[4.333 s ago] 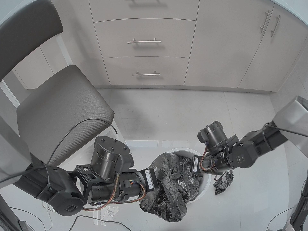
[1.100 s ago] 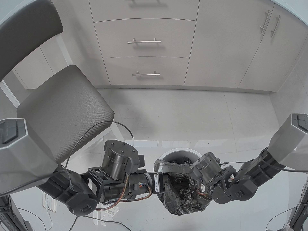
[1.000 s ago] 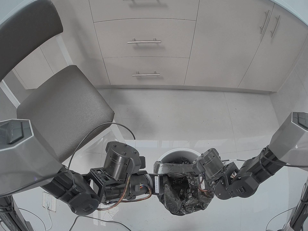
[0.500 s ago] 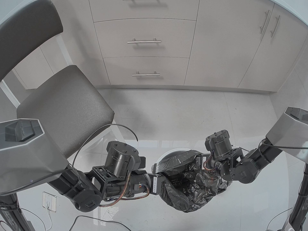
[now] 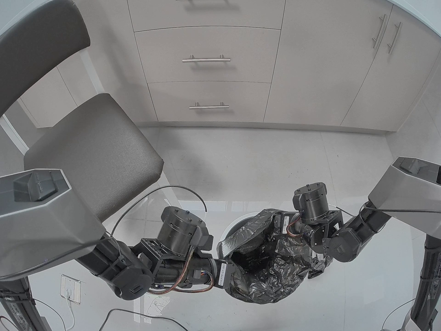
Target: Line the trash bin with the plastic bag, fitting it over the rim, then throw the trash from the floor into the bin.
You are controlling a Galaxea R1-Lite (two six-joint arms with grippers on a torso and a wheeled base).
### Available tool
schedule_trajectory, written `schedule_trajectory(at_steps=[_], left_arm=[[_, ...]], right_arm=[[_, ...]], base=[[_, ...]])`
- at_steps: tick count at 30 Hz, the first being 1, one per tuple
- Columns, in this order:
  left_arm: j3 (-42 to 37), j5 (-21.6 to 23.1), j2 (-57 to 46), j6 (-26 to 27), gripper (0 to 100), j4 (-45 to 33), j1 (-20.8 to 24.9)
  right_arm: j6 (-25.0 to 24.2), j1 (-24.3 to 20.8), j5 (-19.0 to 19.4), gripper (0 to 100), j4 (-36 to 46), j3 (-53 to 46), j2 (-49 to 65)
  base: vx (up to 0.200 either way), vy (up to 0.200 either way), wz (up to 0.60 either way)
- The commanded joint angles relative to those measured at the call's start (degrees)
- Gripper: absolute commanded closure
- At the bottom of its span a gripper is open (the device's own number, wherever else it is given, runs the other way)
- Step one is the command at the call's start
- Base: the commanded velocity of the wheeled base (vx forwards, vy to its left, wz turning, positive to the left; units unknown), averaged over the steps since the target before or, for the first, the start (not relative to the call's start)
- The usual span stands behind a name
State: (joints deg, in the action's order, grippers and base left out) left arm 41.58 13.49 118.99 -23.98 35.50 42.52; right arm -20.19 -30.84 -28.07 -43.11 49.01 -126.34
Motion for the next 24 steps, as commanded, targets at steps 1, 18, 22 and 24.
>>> schedule_trajectory(at_steps=[1, 18, 22, 24], left_arm=[[5.00, -0.22, 0.89, 0.34, 100, -7.02, 0.19], [17.04, -1.37, 3.53, 2.53, 100, -26.18, 0.28], [21.79, -6.55, 6.08, 2.89, 100, -33.04, 0.37], [24.25, -8.84, 6.87, 2.80, 100, -35.32, 0.46]], right_arm=[[0.06, 0.61, 1.00, 0, -3.21, 0.12, -0.75], [0.24, 2.28, 5.75, 0, -15.78, -2.95, -3.38], [0.50, 2.37, 5.84, 0, -15.87, -3.04, -3.38], [0.41, 2.37, 6.72, 0, -15.96, -3.04, -3.38]], base=[[0.000, 0.000, 0.00], [0.000, 0.000, 0.00], [0.000, 0.000, 0.00], [0.000, 0.000, 0.00]])
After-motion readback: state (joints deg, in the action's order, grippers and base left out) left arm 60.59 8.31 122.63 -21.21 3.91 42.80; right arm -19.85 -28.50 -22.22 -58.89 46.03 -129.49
